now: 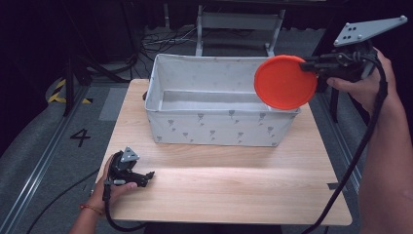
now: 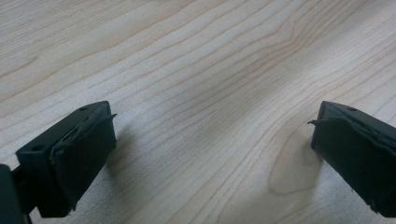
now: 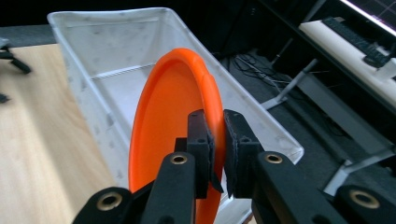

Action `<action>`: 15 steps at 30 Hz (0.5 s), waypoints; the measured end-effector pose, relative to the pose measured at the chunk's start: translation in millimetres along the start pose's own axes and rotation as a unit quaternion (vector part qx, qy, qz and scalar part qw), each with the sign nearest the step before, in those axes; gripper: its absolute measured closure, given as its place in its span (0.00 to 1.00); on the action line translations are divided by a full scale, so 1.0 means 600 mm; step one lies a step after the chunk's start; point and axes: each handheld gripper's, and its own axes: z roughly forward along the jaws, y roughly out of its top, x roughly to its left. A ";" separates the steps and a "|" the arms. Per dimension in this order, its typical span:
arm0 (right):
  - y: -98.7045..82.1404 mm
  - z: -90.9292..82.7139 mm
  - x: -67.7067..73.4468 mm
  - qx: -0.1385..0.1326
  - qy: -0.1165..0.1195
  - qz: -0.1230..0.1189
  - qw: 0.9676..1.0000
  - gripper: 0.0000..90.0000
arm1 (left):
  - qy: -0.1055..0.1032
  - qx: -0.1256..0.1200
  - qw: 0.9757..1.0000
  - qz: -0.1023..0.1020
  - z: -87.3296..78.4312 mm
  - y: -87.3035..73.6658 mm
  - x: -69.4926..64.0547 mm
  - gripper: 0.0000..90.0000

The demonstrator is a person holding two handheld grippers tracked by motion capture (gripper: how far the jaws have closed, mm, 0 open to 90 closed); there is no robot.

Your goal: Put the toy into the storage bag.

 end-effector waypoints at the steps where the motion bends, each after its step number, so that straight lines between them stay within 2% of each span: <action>1: 0.004 0.005 -0.002 0.001 0.002 0.000 1.000 0.92 | 0.000 0.000 1.000 0.000 0.000 0.000 0.000 0.00; 4: 0.013 0.023 -0.008 0.001 0.005 -0.001 1.000 0.92 | 0.000 0.000 1.000 -0.001 0.000 0.000 0.000 0.00; 8: 0.021 0.052 -0.014 0.016 0.003 -0.015 1.000 0.92 | -0.003 -0.001 1.000 -0.001 0.000 0.000 0.000 0.00; 15: 0.014 0.093 -0.026 0.032 0.011 -0.017 0.999 0.91 | -0.002 -0.001 1.000 0.001 0.001 0.001 0.001 0.00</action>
